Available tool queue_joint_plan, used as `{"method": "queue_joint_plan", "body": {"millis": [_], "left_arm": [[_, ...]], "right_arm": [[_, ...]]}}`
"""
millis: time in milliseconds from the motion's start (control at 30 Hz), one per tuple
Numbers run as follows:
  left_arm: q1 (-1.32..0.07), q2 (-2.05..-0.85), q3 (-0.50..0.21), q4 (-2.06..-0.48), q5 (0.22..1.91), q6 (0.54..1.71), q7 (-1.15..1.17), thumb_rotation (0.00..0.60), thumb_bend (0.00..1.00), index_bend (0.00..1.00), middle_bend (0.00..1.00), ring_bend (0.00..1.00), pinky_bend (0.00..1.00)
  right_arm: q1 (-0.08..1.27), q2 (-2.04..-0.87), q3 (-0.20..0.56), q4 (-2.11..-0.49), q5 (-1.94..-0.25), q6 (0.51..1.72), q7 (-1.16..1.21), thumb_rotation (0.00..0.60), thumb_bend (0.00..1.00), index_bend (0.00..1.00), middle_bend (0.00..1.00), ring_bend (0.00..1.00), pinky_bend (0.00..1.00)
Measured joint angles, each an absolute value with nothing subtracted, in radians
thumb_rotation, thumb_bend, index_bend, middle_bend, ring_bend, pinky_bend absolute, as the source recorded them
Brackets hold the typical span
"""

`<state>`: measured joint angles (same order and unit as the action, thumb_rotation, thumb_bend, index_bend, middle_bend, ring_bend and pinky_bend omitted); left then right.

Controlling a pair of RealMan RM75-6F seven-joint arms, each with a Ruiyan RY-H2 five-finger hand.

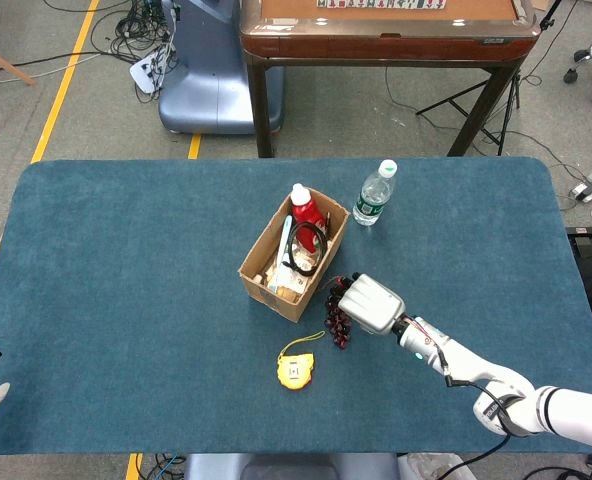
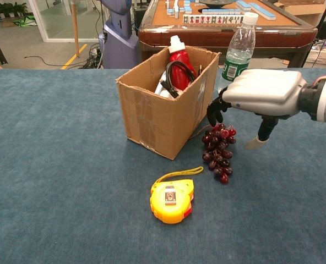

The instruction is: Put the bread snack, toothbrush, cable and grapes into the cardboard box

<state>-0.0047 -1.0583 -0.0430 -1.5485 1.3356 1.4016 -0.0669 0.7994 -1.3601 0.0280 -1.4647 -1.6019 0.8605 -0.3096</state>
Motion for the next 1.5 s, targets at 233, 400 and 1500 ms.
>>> {"method": "queue_joint_plan", "body": {"millis": [233,400,1500], "left_arm": [[-0.005,-1.057,-0.043,-1.549,1.328,1.395,-0.063,0.600,0.21,0.39,0.41,0.32,0.49],[-0.006,-1.056,-0.044,-1.551,1.321,1.389,-0.062,0.600,0.21,0.39,0.41,0.32,0.49],[-0.010,-1.045,-0.045,-1.570,1.291,1.364,-0.041,0.600,0.21,0.41,0.41,0.32,0.49]], "right_arm": [[0.830,-1.384,0.043,-1.454,-1.553,0.797,-0.371,0.600,0.12,0.37,0.34,0.27,0.47],[0.849,-1.399,0.050,-1.456,-1.507,0.753,-0.437,0.600,0.16,0.37,0.32,0.25,0.47],[0.911,-1.452,0.019,-1.444,-1.226,0.680,-0.694,0.600,0.20,0.41,0.47,0.37,0.49]]}}
